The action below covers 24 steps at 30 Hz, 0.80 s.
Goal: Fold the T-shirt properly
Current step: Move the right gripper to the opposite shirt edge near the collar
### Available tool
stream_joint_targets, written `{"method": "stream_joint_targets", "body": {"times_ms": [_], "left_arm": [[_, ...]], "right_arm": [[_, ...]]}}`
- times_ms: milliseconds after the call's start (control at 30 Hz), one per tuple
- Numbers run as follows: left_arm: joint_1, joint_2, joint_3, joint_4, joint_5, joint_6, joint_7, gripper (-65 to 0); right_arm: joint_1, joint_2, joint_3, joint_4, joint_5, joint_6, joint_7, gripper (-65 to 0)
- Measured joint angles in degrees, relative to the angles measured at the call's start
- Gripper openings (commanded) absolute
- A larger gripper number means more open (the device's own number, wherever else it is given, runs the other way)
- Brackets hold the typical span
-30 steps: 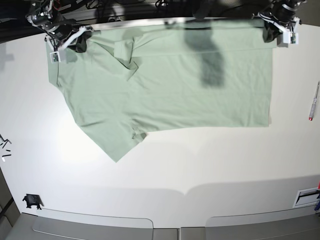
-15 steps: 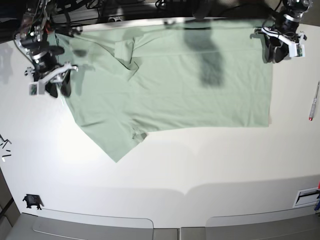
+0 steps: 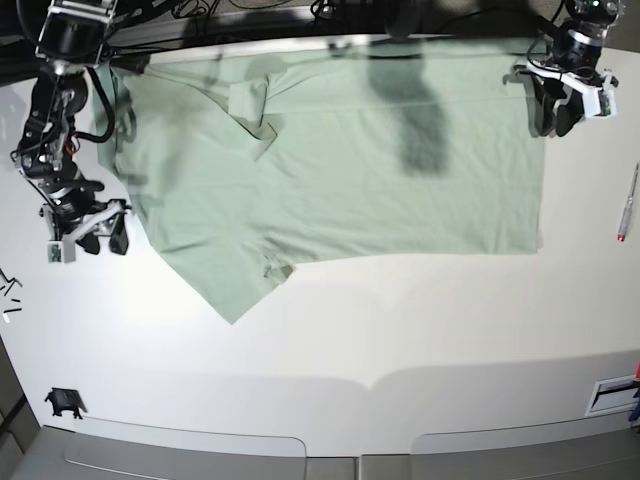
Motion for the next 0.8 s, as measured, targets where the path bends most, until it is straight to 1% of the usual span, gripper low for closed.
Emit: {"method": "stream_joint_targets", "body": {"times_ms": [100,233,333,367,433,500,667,700,733,767,800], "left_arm": [[0.0,0.0,0.0,0.0,0.0,0.0,0.1,-46.8],[0.0,0.1,0.0,0.0,0.0,0.0,0.8,-46.8],[0.0,0.0,0.0,0.0,0.0,0.0,1.4,-46.8],[0.0,0.0,0.0,0.0,0.0,0.0,1.7,-46.7],[0.0,0.0,0.0,0.0,0.0,0.0,1.7,-44.4],[0.0,0.0,0.0,0.0,0.0,0.0,1.7,-42.7],[0.0,0.0,0.0,0.0,0.0,0.0,1.6,-42.5],[0.0,0.0,0.0,0.0,0.0,0.0,1.7,-42.5],[0.0,0.0,0.0,0.0,0.0,0.0,1.7,-42.5],[0.0,-0.1,0.0,0.0,0.0,0.0,1.7,-42.5],[0.0,-0.5,0.0,0.0,0.0,-0.1,1.7,-42.5]], "right_arm": [[6.8,1.9,-5.3,-9.3,0.3,3.7,0.0,-33.3],[15.1,1.8,-13.1,-22.3,0.9,6.9,1.6,-33.3],[19.4,1.6,-19.6,-29.9,3.4,7.1,2.9,-33.3],[20.5,1.4,-21.2,-31.8,3.3,7.1,3.0,-33.3],[21.5,1.1,-23.6,-33.9,3.3,7.1,2.9,-33.3],[21.5,0.3,-24.7,-34.2,3.4,7.1,3.6,-33.3],[21.5,-1.9,-24.9,-34.1,3.7,7.1,3.7,-34.1],[21.5,-2.3,-24.9,-34.1,3.7,7.1,3.8,-36.3],[21.5,-2.4,-24.9,-34.1,3.7,7.1,3.7,-40.6],[21.5,-2.6,-24.9,-34.1,3.7,7.1,3.6,-47.0],[21.5,-2.6,-24.9,-34.2,3.7,7.1,3.5,-55.6]]}}
